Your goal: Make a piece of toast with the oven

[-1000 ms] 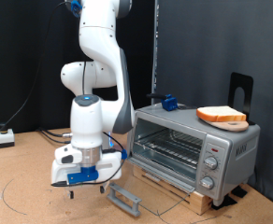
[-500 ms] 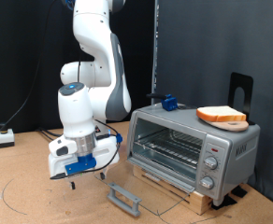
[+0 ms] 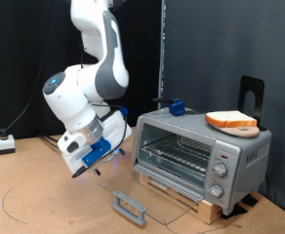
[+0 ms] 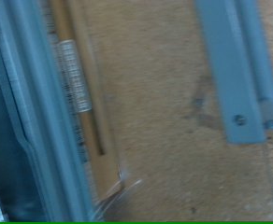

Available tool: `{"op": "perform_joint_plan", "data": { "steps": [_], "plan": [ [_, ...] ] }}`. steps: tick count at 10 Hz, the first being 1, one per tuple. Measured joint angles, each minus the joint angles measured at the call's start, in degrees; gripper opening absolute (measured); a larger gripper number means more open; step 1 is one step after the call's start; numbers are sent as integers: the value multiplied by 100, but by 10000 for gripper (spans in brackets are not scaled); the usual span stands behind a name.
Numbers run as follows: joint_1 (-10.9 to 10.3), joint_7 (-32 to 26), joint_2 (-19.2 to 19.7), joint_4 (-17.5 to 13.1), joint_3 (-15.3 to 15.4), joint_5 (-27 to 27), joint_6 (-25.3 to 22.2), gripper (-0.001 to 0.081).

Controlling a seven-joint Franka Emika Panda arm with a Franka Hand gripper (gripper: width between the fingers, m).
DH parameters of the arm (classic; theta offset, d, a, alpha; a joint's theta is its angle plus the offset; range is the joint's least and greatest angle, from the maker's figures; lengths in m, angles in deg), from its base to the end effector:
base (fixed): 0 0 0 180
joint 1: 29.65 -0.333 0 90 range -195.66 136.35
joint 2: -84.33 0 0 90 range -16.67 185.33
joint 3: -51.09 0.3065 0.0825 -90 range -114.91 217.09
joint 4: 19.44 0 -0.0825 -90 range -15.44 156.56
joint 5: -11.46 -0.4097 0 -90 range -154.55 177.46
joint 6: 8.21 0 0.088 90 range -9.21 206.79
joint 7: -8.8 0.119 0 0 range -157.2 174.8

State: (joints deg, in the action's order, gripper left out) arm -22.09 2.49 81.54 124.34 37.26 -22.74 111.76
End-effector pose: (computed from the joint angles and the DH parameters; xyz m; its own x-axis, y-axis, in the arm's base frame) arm 0.4192 -0.1272 0.2403 0.7791 -0.5023 -0.3751 -0.6253 -0.6662 -0.4065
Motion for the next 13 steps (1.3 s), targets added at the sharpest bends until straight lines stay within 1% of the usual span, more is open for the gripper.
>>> {"op": "perform_joint_plan", "data": {
  "steps": [2, 3, 4, 5, 6, 7, 8, 9, 10, 11, 12, 13],
  "plan": [
    [19, -52, -363, -38, -81, 2, -541, 809],
    [26, -4, -543, -39, -97, 77, -677, 809],
    [27, 237, -731, -23, -86, 224, -667, 809],
    [27, 586, -1026, 140, -40, 406, -518, 809],
    [25, 501, -1002, 138, -52, 377, -579, 809],
    [3, 126, -986, 111, -78, 69, -779, 809],
    [-43, -437, -1012, 38, -117, -406, -1193, 809],
    [-83, -939, -1070, -56, -146, -750, -1715, 809],
    [-109, -1477, -1128, -158, -168, -883, -2272, 809],
    [-151, -2043, -1208, -247, -174, -896, -2653, 809],
    [-208, -2614, -1323, -294, -166, -896, -2888, 809],
    [-264, -3115, -1465, -333, -135, -774, -3049, 809]
  ]
}}
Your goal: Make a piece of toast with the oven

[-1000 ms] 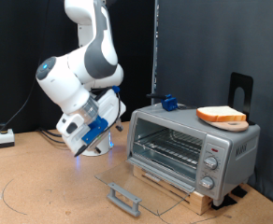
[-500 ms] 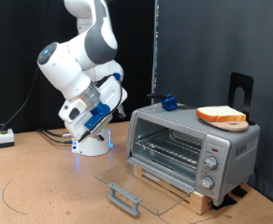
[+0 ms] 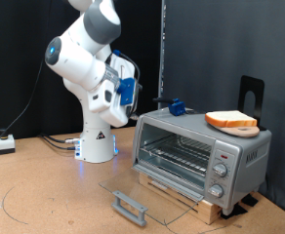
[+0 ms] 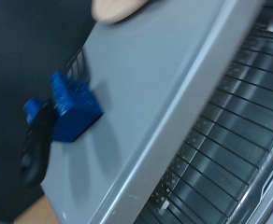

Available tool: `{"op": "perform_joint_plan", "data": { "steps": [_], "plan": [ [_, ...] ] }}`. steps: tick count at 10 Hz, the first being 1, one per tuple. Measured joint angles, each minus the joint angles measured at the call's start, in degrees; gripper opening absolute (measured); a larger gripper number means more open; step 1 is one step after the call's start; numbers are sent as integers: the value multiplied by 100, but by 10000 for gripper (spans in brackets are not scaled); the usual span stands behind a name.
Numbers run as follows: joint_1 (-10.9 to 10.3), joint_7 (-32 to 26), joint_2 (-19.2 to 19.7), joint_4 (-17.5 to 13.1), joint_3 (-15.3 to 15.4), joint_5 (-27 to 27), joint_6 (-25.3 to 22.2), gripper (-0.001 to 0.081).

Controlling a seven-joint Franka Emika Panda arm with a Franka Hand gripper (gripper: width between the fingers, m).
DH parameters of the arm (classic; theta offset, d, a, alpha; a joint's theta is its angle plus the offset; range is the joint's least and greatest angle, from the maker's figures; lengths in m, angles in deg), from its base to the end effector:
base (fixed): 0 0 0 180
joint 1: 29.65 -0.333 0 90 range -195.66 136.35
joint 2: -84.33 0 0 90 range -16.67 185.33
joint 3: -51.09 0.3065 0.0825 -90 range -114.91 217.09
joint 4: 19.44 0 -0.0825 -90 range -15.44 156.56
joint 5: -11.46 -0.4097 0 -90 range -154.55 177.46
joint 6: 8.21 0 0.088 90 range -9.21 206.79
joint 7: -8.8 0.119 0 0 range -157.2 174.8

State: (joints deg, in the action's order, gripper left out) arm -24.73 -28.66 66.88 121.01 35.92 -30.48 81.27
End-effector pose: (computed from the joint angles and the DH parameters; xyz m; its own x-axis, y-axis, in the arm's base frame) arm 0.4029 -0.0605 0.3763 0.9872 0.1440 -0.0685 0.0250 -0.5640 -0.8254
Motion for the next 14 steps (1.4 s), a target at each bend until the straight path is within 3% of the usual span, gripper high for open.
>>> {"op": "perform_joint_plan", "data": {
  "steps": [1, 2, 3, 6, 8, 11, 14],
  "plan": [
    [-56, -368, -157, -12, 31, 171, -36, 809],
    [-39, -139, -138, 4, 28, 98, -35, 809],
    [-65, -548, -148, -9, 14, -27, -155, 809],
    [-214, -2172, -404, -196, -4, -65, -1215, 809],
    [-261, -2828, -812, -204, 145, 236, -1186, 809],
    [-260, -2842, -1567, -180, 537, 579, -915, 809],
    [-258, -2036, -2032, -207, 691, 392, -1162, 809]
  ]
}}
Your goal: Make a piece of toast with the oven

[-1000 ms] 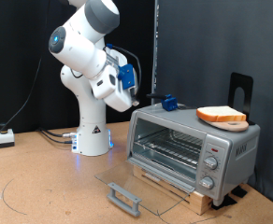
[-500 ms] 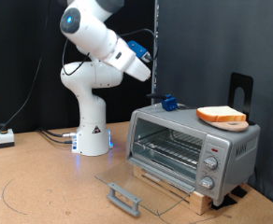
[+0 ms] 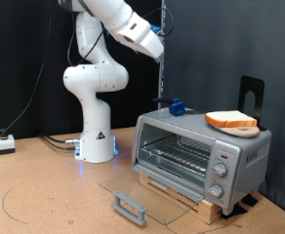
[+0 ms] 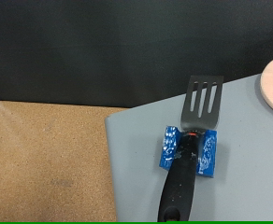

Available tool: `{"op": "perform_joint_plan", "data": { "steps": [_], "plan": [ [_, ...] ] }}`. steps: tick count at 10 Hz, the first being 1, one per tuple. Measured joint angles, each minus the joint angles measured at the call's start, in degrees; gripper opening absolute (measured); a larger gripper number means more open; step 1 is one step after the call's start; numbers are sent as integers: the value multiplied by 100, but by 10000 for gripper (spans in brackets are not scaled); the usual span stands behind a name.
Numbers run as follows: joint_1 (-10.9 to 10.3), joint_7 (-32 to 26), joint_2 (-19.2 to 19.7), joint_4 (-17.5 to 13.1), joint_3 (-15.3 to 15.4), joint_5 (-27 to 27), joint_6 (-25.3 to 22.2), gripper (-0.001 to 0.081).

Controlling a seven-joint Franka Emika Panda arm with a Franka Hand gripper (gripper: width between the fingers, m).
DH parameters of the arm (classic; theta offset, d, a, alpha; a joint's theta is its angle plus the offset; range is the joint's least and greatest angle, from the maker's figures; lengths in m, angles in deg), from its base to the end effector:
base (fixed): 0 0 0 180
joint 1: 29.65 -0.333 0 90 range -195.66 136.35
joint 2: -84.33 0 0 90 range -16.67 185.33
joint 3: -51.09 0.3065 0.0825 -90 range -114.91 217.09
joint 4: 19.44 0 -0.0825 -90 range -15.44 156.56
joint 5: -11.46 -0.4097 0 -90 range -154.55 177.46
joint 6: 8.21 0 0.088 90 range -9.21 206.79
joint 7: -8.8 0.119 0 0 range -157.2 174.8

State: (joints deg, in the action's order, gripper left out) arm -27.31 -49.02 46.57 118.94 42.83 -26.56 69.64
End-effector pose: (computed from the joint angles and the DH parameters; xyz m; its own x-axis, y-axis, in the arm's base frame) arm 0.3430 0.0140 0.5207 0.6949 0.6041 0.3901 0.6758 -0.3632 -0.6414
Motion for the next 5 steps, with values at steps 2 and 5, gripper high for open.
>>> {"op": "perform_joint_plan", "data": {
  "steps": [2, 5],
  "plan": [
    [-15, -343, -35, 48, 22, -7, 119, 809],
    [-13, -438, -597, 612, 587, -189, 1323, 809]
  ]
}}
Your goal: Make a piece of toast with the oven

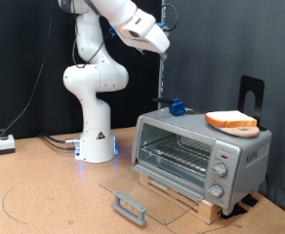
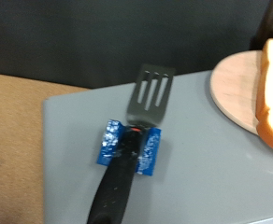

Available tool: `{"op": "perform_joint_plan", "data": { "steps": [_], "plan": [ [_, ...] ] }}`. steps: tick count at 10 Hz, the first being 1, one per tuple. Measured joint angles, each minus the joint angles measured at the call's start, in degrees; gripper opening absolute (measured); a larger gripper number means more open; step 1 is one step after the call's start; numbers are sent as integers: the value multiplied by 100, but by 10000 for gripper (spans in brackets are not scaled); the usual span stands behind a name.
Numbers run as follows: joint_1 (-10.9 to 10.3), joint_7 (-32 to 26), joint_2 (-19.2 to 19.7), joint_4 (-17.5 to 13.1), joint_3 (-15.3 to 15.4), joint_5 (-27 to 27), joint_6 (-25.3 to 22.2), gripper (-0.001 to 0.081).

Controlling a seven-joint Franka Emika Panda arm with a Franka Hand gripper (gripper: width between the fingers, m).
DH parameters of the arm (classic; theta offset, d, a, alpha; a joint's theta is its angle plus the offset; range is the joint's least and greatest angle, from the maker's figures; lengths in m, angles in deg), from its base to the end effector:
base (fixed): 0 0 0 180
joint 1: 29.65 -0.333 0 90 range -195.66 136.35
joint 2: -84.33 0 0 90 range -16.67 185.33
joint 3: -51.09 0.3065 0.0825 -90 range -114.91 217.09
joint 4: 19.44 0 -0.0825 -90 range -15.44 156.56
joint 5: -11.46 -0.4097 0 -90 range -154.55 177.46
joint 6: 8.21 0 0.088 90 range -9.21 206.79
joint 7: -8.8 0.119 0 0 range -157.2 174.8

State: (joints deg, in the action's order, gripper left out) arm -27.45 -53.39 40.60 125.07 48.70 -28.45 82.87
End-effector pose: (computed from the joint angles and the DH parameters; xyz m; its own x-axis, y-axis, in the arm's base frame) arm 0.3415 0.0468 0.5126 0.6096 0.6185 0.4958 0.7887 -0.4105 -0.4577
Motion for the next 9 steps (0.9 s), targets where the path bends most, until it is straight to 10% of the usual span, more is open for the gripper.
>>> {"op": "perform_joint_plan", "data": {
  "steps": [9],
  "plan": [
    [26, 955, -969, 1239, 981, -120, 1147, 809]
  ]
}}
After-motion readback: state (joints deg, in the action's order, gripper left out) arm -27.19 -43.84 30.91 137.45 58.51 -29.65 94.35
